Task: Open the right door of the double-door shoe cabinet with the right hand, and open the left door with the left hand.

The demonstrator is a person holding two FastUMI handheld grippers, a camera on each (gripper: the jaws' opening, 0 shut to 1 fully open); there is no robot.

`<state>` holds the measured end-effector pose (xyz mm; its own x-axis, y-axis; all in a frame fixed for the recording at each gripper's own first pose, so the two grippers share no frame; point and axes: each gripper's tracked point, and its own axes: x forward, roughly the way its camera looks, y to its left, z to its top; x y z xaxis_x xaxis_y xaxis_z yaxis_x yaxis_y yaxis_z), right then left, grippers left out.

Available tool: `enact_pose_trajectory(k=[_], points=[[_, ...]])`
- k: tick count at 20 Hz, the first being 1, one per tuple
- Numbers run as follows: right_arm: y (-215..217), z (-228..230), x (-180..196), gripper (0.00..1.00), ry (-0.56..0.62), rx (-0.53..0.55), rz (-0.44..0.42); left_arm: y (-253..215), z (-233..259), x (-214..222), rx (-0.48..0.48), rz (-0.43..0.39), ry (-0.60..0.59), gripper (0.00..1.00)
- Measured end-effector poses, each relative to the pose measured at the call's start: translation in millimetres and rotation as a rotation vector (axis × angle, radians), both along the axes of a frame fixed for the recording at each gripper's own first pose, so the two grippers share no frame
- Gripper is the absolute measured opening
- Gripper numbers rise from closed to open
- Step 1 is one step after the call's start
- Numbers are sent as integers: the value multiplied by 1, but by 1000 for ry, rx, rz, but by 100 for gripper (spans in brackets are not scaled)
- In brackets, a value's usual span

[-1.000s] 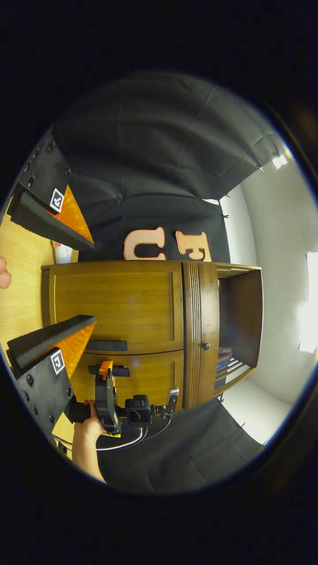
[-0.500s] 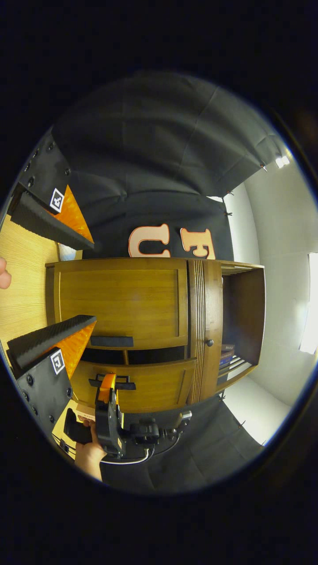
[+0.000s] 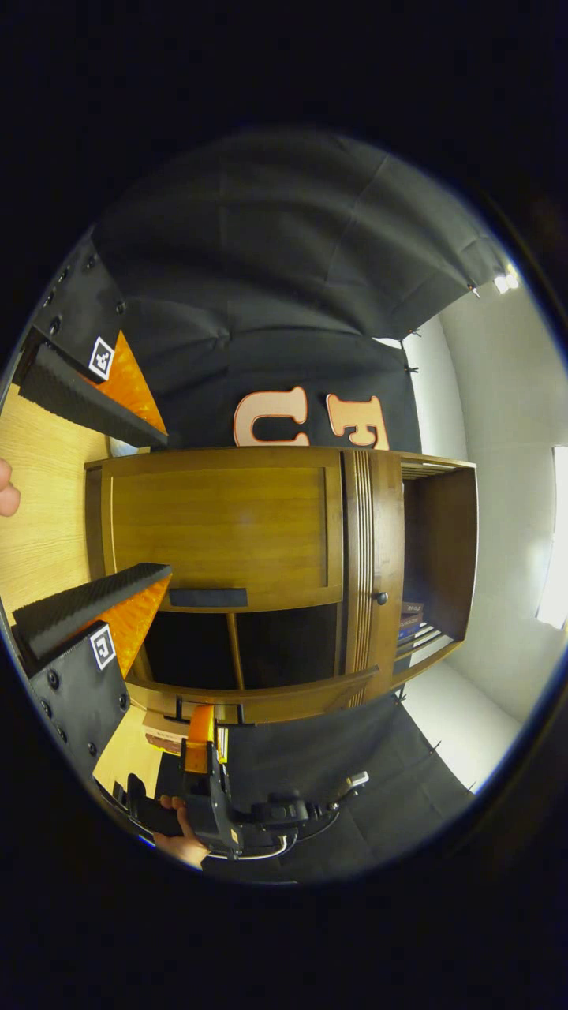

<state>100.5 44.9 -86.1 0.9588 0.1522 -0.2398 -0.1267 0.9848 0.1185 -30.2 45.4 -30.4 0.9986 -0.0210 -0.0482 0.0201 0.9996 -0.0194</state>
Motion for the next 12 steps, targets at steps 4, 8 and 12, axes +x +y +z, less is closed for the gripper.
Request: enact_pose_trajectory(k=[4,8,12], points=[[-27,-12,-26,29,62,-22,-34,-9,-4,4,-17,-32,13,94],[-52,-17,-46,25,78,22,-76,-17,-6,11,-12,-58,15,96],[-78,-19,-60,20,85,-58,-124,-24,-10,16,-23,-77,33,94]])
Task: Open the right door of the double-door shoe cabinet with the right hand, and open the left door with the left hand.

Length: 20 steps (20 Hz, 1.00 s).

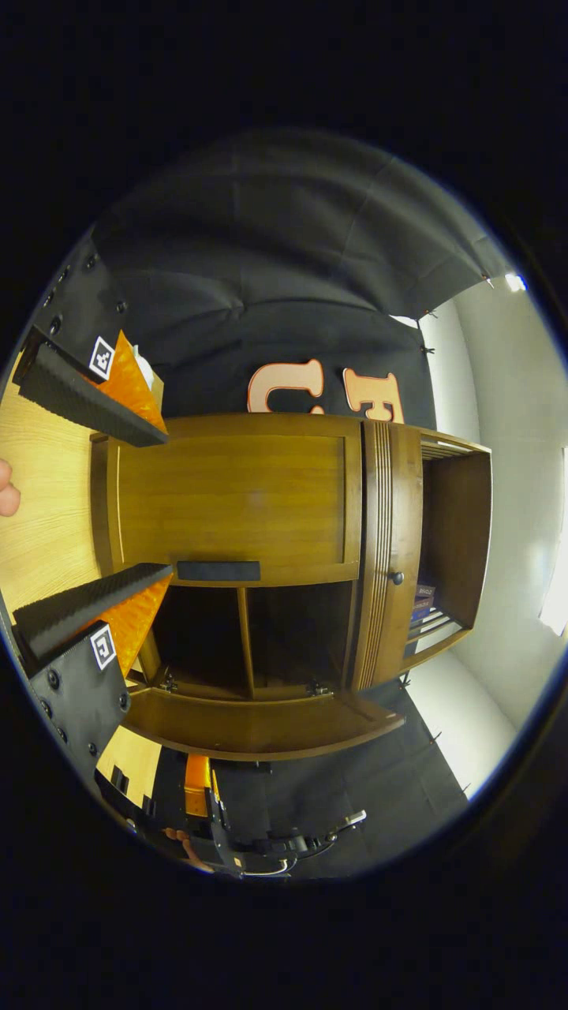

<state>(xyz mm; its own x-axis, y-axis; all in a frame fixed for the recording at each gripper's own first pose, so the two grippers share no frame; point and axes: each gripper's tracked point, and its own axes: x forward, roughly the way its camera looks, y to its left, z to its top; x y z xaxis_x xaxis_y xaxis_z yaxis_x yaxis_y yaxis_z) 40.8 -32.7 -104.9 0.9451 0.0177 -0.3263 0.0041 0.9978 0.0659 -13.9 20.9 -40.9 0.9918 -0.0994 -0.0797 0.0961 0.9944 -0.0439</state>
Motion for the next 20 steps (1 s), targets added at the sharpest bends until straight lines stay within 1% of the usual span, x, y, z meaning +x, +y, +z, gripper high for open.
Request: enact_pose_trajectory(k=[3,5,6,7,8,9,10,11,12,13,14,15,16,17,18,19,20], points=[[-37,1,-6,14,0,-26,-84,-2,-1,0,5,-1,-2,99],[-62,0,-10,10,2,-51,-138,-6,-3,2,4,-2,3,99],[-73,0,-11,8,2,-51,-145,-8,-4,3,5,-3,7,99],[-76,-1,-11,10,4,-34,-134,-10,-4,4,6,-4,8,96],[-79,0,-13,4,3,-31,-120,-13,-3,6,7,-7,9,96],[-82,1,-13,4,5,-41,-102,-18,-3,7,8,-11,11,99],[-86,1,-14,4,5,-44,-84,-21,-4,9,11,-12,14,98],[-90,1,-14,10,7,-41,-67,-25,-3,11,15,-9,18,96],[-94,-1,-14,4,7,-34,-54,-27,-2,11,17,-2,16,96],[-98,-1,-15,4,5,-28,-37,-29,1,12,14,4,9,99],[-105,-1,-14,4,3,-21,-20,-35,3,13,11,10,4,94],[-111,-1,-14,4,3,-10,-7,-39,3,14,7,20,7,96],[-116,-2,-13,4,6,4,8,-44,2,14,2,31,13,94],[-121,-3,-13,4,8,17,23,-49,3,14,-4,42,17,96],[-127,-3,-13,4,7,27,41,-55,2,14,-11,50,20,94],[-133,-3,-11,4,6,37,61,-60,2,14,-16,60,23,96],[-139,-4,-11,4,4,49,81,-65,2,15,-19,72,24,96]])
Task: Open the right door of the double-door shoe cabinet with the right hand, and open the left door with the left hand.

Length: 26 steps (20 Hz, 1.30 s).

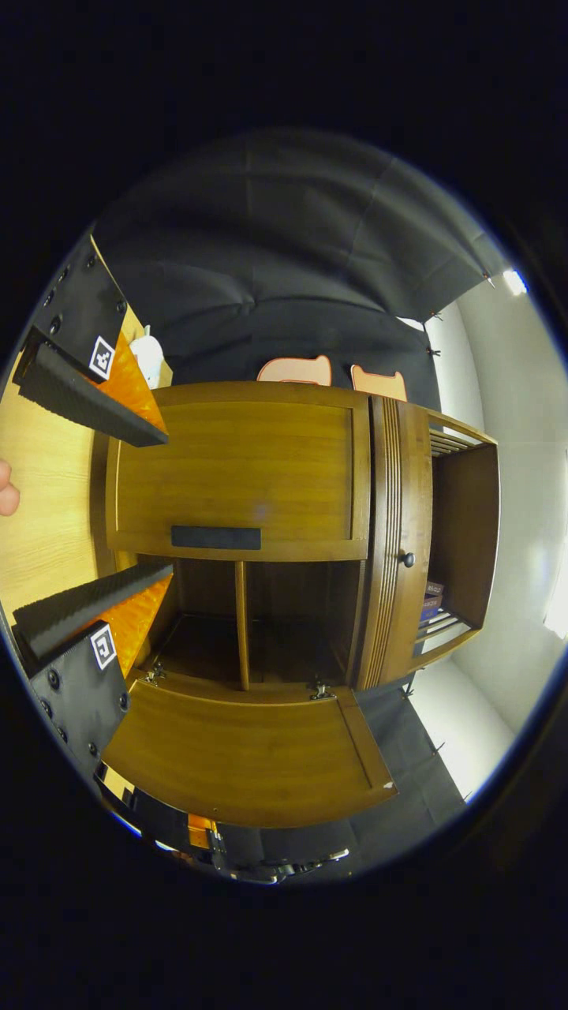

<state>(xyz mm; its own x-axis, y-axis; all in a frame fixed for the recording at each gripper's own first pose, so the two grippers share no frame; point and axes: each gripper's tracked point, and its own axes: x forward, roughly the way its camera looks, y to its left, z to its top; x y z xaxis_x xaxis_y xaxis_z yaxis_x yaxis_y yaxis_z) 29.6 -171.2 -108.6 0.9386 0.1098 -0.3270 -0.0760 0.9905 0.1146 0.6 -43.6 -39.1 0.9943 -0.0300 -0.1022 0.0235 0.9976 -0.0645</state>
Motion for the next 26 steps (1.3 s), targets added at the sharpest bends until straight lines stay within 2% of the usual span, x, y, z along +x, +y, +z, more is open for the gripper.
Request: enact_pose_trajectory(k=[1,3,4,5,6,7,13,16,19,23,26], points=[[-7,-1,1,4,-2,17,19,-5,1,1,-2,11,1,96],[-20,-5,4,10,10,69,38,-12,0,4,5,32,7,94],[-23,-4,4,4,10,84,53,-15,-2,5,10,43,12,94],[-25,-2,2,5,6,87,71,-18,-2,6,12,55,13,94],[-26,-1,-1,16,-1,79,90,-21,-3,6,13,65,13,94],[-28,1,-6,11,-7,74,96,-24,-4,6,14,75,17,94],[-39,7,-40,14,1,69,58,-38,-10,14,40,75,48,94],[-45,24,-51,13,-24,62,-20,-50,-6,24,32,51,39,96],[-29,40,-63,13,-52,40,-39,-55,-5,38,57,27,32,95],[4,51,-67,53,-84,9,-21,-64,-15,56,-14,-28,66,94],[17,48,-69,82,-84,42,-41,-57,-15,70,-5,-27,66,94]])
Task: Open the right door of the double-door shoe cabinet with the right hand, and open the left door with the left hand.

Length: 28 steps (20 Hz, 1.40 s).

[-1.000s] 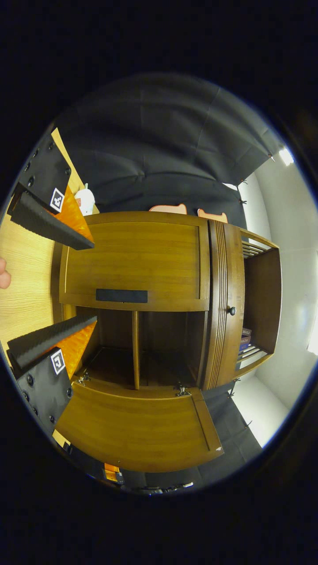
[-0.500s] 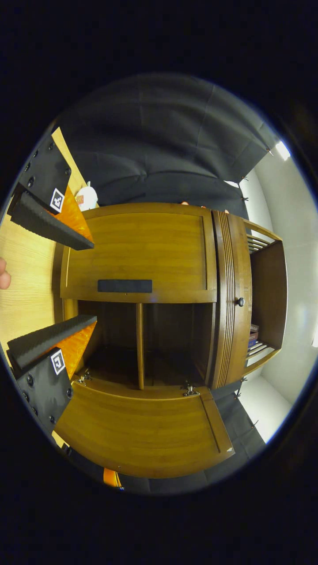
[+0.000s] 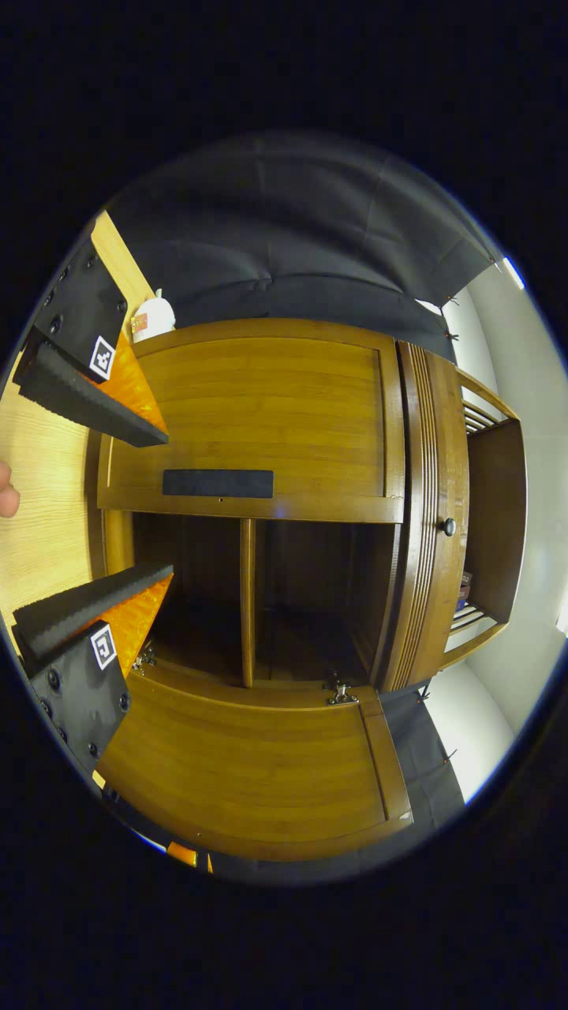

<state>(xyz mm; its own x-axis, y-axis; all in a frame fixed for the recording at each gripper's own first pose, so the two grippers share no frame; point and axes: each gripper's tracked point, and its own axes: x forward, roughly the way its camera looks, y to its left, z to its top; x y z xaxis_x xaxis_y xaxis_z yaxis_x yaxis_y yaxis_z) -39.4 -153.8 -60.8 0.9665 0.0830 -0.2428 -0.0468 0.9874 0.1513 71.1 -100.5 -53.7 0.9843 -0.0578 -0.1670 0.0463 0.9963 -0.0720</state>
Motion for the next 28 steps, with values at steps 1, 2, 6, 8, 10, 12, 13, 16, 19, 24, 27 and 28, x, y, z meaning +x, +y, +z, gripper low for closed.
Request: enact_pose_trajectory(k=[1,2,6,8,10,12,13,16,19,24,27,28], points=[[4,-2,-2,92,7,22,0,3,2,7,5,0,-6,94],[9,-2,-1,95,7,44,3,6,2,14,14,-2,-11,94],[4,-7,-3,99,2,23,-44,9,-1,49,21,-36,-8,94],[10,-8,-5,92,11,23,-34,12,-3,70,7,-47,-4,94],[13,-8,-7,92,9,26,-33,14,-6,88,22,-49,5,94],[9,-10,-8,92,10,25,-53,15,-10,106,49,-56,3,94],[7,-9,-8,92,8,26,-63,13,-12,112,51,-62,7,94],[5,-8,-9,92,5,40,-87,12,-20,129,65,-64,14,94],[2,-7,-12,92,4,28,-102,10,-33,141,40,-67,40,94],[3,-6,-13,92,12,16,-99,9,-31,145,11,-62,14,65],[9,-7,-13,92,18,9,-83,11,-33,144,-20,-54,12,43],[10,-8,-11,92,18,6,-78,10,-36,143,-28,-53,17,41]])
